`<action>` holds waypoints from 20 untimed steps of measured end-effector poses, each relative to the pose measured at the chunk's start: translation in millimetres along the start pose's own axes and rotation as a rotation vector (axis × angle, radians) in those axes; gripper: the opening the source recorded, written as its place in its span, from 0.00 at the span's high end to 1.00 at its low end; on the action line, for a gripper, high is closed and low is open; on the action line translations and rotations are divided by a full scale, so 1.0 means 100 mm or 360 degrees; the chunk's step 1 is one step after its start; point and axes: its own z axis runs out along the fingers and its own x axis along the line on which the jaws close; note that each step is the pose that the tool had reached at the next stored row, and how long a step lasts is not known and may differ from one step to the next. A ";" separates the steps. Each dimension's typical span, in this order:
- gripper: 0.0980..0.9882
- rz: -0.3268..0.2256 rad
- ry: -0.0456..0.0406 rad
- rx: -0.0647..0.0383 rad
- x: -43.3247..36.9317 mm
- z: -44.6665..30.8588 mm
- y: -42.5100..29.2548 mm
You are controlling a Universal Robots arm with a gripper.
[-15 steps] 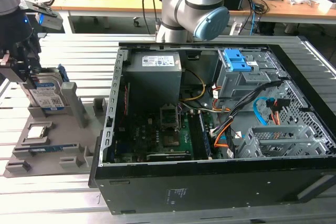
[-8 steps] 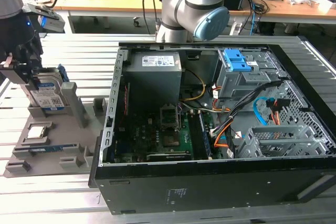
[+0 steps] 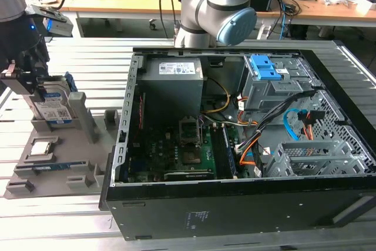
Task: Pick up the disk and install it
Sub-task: 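Pick up the disk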
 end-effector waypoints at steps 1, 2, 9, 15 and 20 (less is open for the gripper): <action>0.44 0.0000 0.0000 0.0000 0.000 0.000 0.000; 0.44 0.0000 0.0000 0.0000 0.000 -0.001 0.001; 0.44 0.0000 0.0000 0.0000 -0.001 0.000 0.020; 0.67 0.0000 0.0000 0.0000 -0.001 0.000 0.021; 0.70 0.0000 0.0000 0.0000 -0.001 0.000 0.021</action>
